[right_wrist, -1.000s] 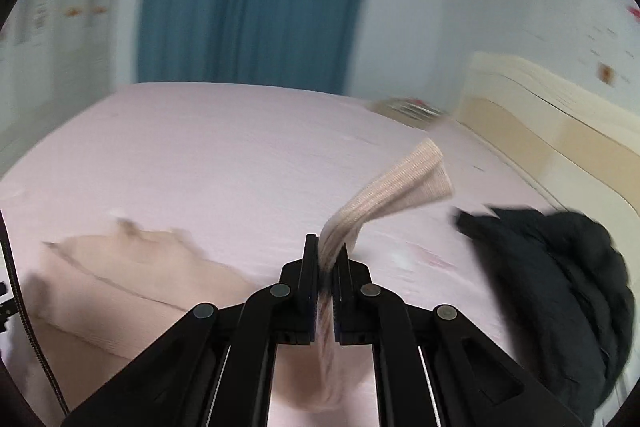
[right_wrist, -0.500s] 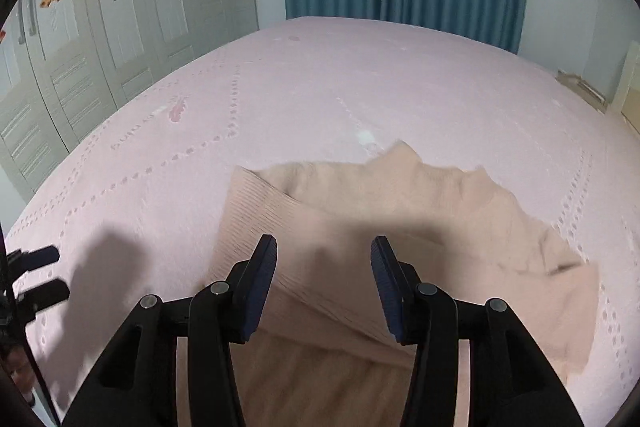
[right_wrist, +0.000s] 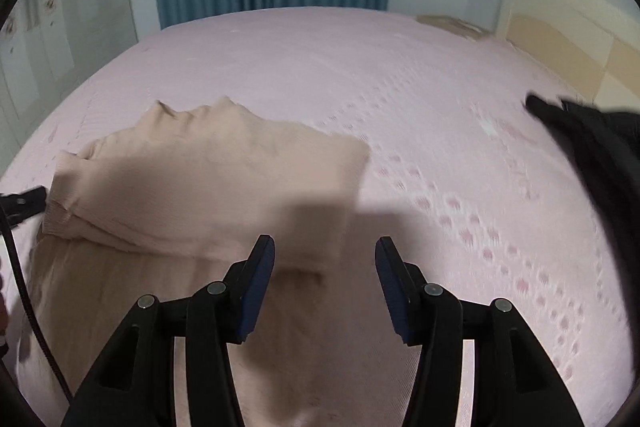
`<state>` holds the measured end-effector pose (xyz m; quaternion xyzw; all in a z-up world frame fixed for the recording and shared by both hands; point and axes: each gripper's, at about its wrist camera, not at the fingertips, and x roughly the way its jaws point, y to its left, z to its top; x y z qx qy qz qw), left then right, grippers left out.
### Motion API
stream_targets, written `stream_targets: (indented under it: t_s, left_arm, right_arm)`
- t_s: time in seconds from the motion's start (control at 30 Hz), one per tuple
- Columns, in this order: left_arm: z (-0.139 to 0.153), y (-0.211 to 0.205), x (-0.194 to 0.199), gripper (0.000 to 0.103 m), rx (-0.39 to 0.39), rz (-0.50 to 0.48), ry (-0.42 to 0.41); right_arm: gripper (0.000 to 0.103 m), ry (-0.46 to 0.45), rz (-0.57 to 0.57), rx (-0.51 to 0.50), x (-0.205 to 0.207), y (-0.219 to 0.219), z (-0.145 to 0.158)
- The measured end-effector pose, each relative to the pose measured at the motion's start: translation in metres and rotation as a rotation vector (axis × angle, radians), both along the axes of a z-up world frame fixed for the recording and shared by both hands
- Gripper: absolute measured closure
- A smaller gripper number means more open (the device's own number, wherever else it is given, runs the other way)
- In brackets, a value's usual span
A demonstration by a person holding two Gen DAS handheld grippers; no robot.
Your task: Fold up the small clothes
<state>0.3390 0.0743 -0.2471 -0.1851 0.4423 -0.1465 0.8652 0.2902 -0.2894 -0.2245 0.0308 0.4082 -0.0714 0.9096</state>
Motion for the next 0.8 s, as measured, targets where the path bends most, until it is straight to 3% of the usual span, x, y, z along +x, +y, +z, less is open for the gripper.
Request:
stream_targets:
  t_s: [0.1, 0.23, 0.3, 0.33, 0.5, 0.57, 0.73, 0.8]
  left_arm:
    - [-0.009, 0.000, 0.005, 0.054, -0.027, 0.058, 0.008]
    - [-0.008, -0.009, 0.018, 0.056, 0.004, 0.120, -0.006]
    - [-0.007, -0.013, 0.025, 0.074, 0.017, 0.163, -0.002]
    - [-0.005, -0.010, 0.026, 0.097, 0.022, 0.167, -0.007]
    - [0.028, 0.006, -0.010, 0.097, 0.082, 0.176, -0.156]
    - [0.031, 0.015, -0.022, 0.097, 0.107, 0.200, -0.170]
    - [0.005, 0.022, -0.014, 0.095, 0.116, 0.221, -0.060]
    - [0.000, 0.020, -0.014, 0.084, 0.191, 0.218, -0.028]
  right_arm:
    - [0.051, 0.011, 0.012, 0.048, 0.003, -0.003, -0.015]
    - [0.051, 0.035, 0.004, 0.055, 0.004, -0.004, -0.033]
    - [0.051, 0.038, -0.007, 0.072, 0.000, -0.007, -0.033]
    - [0.051, 0.035, -0.015, 0.080, 0.000, -0.010, -0.034]
    - [0.052, 0.012, -0.025, 0.087, 0.000, -0.016, -0.023]
    - [0.052, 0.002, -0.001, 0.096, -0.006, -0.014, -0.017]
    - [0.051, -0.058, 0.048, 0.107, -0.012, -0.008, 0.003]
    - [0.051, -0.083, 0.052, 0.102, -0.006, -0.007, 0.011]
